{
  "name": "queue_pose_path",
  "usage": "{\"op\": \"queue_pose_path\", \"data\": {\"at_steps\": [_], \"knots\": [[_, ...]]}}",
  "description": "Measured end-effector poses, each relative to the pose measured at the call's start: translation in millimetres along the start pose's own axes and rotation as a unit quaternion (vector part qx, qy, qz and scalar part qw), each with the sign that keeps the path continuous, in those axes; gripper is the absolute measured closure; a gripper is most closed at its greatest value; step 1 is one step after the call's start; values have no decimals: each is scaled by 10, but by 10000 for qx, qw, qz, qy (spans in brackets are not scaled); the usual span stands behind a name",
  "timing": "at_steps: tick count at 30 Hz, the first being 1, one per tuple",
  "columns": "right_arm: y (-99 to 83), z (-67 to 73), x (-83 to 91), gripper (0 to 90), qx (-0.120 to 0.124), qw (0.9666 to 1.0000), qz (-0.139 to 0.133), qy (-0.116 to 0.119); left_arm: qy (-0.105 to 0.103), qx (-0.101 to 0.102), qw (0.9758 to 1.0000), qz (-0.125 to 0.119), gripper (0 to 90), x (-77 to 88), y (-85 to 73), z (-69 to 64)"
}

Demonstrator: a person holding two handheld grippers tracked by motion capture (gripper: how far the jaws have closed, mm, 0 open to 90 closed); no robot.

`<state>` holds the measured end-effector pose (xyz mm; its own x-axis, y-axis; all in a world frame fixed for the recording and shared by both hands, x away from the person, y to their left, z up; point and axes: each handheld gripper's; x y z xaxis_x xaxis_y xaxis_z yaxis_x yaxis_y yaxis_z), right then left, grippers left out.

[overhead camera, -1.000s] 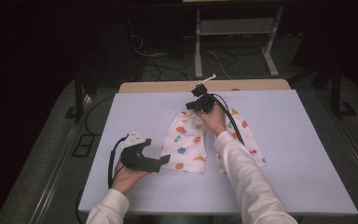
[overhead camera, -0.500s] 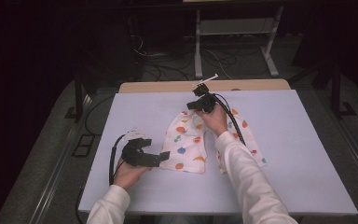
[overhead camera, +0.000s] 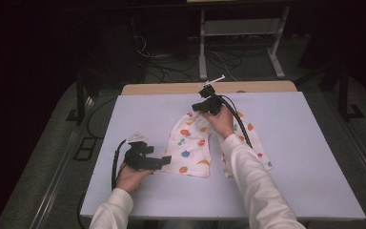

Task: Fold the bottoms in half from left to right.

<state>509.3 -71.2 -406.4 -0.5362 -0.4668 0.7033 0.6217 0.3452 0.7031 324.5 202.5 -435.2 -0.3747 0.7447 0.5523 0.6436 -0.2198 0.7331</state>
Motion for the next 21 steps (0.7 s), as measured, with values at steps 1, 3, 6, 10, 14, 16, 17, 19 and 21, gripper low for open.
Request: {"op": "queue_pose_path", "data": {"at_steps": [1,3,6,10,14,16,17,19,21], "knots": [[-4,1,1,882,-6,10000,-3,-2,-9,26,10000,11,70,1,-3,8],[-13,-1,1,883,-40,10000,-1,1,-52,94,9999,4,105,10,-20,24],[-24,-13,4,882,-40,10000,-22,11,-160,185,9997,96,171,0,-56,49],[-24,-18,13,882,-57,10000,-35,18,-219,306,9991,217,215,-12,-100,93],[-25,-19,21,882,-62,10000,-45,34,-284,368,9986,234,283,0,-119,119],[-28,-23,22,882,-65,10000,-44,36,-309,379,9984,295,310,-3,-126,122],[-29,-24,22,882,-75,10000,-52,30,-304,390,9982,326,322,-5,-131,122],[-31,-29,23,882,-74,9999,-60,33,-367,419,9978,356,364,-11,-135,123],[-31,-29,23,882,-71,10000,-60,37,-353,402,9978,382,398,-14,-135,121]]}}
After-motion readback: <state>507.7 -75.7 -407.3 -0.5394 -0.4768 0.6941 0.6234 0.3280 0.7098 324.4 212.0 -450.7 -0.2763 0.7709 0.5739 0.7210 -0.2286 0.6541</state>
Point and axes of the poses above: each handheld gripper's, and its own axes: x roughly backward along the jaws, y roughly out of its top, z roughly to its left, and after that the axes turned 9 degrees about -y, right-handed
